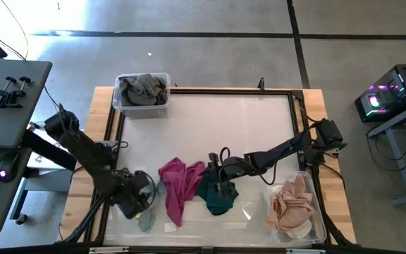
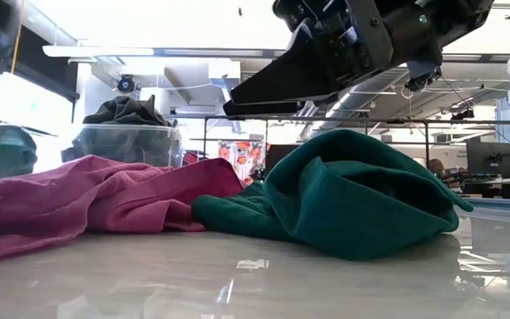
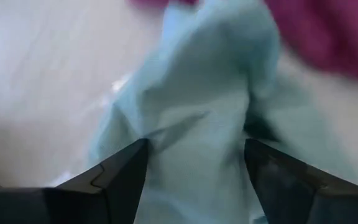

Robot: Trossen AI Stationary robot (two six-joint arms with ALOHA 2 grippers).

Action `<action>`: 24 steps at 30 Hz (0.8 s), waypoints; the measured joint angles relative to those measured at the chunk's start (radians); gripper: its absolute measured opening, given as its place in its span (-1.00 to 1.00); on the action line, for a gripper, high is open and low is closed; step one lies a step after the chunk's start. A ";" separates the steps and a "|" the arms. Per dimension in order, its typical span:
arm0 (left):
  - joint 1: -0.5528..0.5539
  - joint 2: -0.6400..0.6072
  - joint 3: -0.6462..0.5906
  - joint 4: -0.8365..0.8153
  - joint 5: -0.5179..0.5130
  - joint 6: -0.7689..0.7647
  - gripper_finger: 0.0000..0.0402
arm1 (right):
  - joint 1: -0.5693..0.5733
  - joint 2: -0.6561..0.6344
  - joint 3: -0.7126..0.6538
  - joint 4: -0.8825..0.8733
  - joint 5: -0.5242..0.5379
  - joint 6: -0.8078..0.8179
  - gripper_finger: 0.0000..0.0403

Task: Sort microfiber towel by color & place in baskets
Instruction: Put the light blue towel into the bottom transparent bin

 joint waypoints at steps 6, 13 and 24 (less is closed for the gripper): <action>-0.033 0.001 -0.169 0.221 0.013 -0.062 0.16 | -0.002 0.000 0.000 -0.001 -0.015 -0.019 0.10; -0.031 -0.005 -0.301 0.359 -0.014 -0.040 -0.29 | -0.014 0.000 0.000 0.005 -0.015 -0.024 0.10; -0.028 0.000 -0.303 0.402 -0.524 0.015 -0.90 | -0.018 0.000 -0.001 0.040 -0.012 -0.040 0.10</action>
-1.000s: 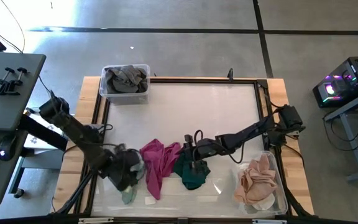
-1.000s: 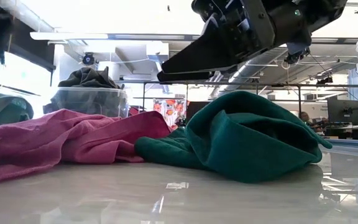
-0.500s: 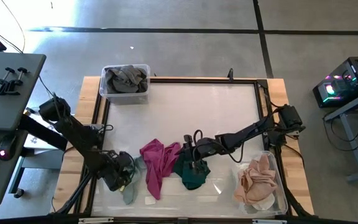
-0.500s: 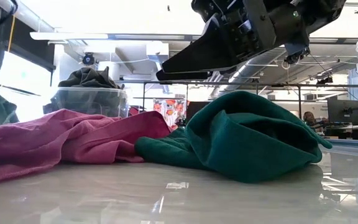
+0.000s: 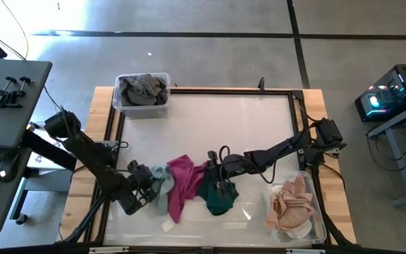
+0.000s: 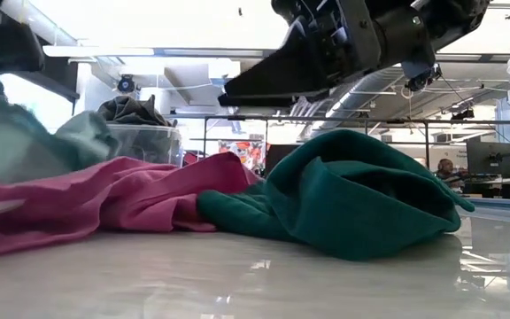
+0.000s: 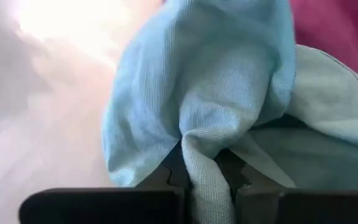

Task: Sort microfiber towel by color & place in baskets
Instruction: Put the light blue towel into the bottom transparent bin

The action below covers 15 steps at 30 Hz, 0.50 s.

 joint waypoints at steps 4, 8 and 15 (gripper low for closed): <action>0.015 -0.001 0.043 -0.044 -0.088 -0.032 -0.90 | 0.005 0.000 0.000 0.048 0.001 -0.050 0.10; 0.047 -0.004 0.103 -0.095 -0.204 -0.025 -0.94 | -0.001 0.000 0.000 0.113 0.015 -0.141 0.10; 0.129 -0.042 0.194 -0.088 -0.362 0.138 -0.94 | -0.011 0.000 0.000 0.268 0.017 -0.307 0.11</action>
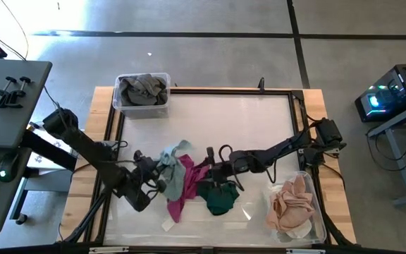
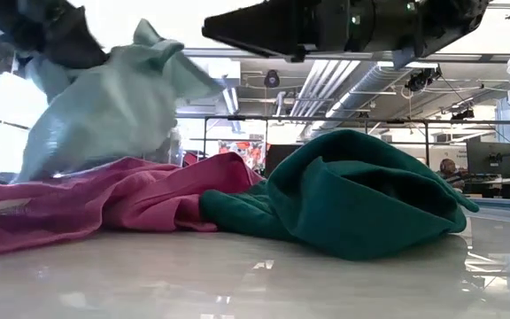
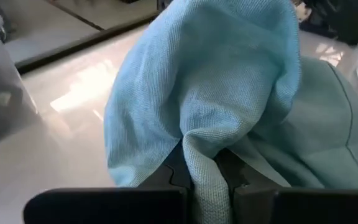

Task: Sort microfiber towel by color & place in baskets
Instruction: Put the light blue towel into the bottom transparent bin

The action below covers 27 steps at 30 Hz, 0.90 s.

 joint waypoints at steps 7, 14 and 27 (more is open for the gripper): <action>0.106 -0.008 0.008 0.202 0.091 0.257 -0.95 | -0.014 0.000 0.023 0.023 -0.004 -0.061 0.23; 0.187 -0.005 0.008 0.453 0.245 0.521 -0.95 | -0.007 0.000 0.101 -0.181 0.009 -0.221 0.42; 0.245 -0.004 0.007 0.791 0.462 0.852 -0.92 | 0.022 -0.001 0.114 -0.265 0.155 -0.279 0.38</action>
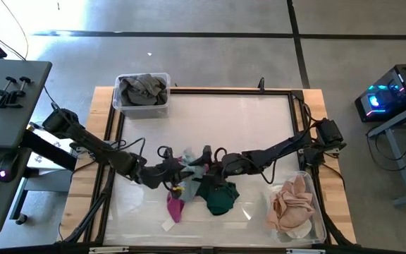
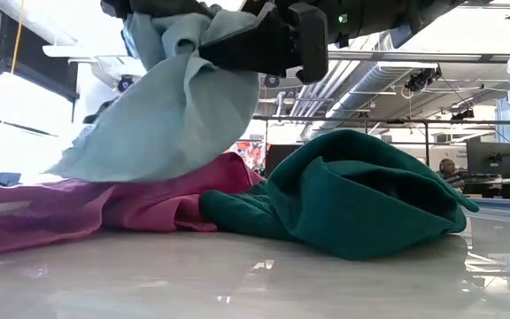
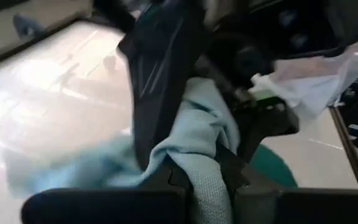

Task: Sort microfiber towel by color & place in baskets
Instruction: Put the light blue towel into the bottom transparent bin

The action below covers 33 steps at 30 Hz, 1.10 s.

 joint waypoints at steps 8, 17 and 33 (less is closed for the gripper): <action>0.000 0.000 0.000 0.083 0.041 0.068 -0.61 | 0.007 0.000 0.000 0.003 0.000 0.168 0.06; -0.004 -0.099 0.002 -0.138 0.053 0.048 -0.32 | 0.014 0.000 -0.002 -0.051 0.013 0.282 -0.78; -0.117 -0.121 0.002 -0.631 -0.321 -0.355 -0.35 | 0.319 -0.409 0.010 -0.513 0.766 0.293 -0.88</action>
